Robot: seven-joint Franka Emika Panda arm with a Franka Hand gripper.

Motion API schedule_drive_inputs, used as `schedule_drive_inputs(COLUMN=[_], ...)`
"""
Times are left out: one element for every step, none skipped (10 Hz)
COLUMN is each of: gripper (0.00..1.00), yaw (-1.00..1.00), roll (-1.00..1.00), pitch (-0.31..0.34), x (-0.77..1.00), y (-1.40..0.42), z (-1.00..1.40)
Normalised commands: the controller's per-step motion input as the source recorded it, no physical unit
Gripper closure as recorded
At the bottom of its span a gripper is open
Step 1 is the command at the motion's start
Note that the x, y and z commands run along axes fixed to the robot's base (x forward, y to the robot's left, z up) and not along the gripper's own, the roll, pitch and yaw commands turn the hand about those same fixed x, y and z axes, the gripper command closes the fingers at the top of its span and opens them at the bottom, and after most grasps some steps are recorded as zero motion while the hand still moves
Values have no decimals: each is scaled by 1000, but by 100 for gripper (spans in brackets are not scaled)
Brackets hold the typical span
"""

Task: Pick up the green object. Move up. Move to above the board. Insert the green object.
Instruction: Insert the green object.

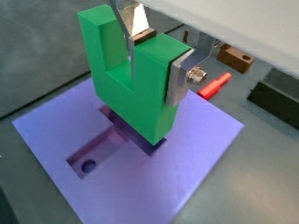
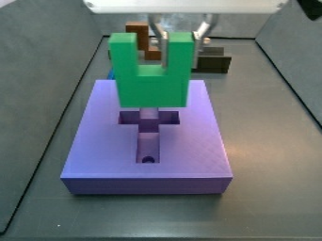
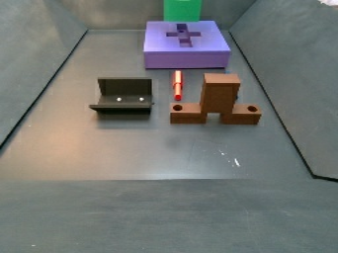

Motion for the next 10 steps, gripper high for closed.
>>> schedule_drive_inputs(gripper=[100, 100, 100, 100, 100, 100, 100, 100, 100, 100], yaw=[0, 0, 0, 23, 40, 63, 51, 43, 29, 11], roll=[114, 21, 130, 190, 214, 186, 163, 166, 133, 44], pitch=[-66, -33, -113, -107, -111, -130, -120, -116, -101, -76], x=[200, 166, -106, -86, -66, -157, -114, -94, -97, -83], y=[0, 0, 0, 20, 29, 23, 0, 0, 0, 0], z=[-211, -317, -186, -163, -129, -166, -174, -151, -171, -234])
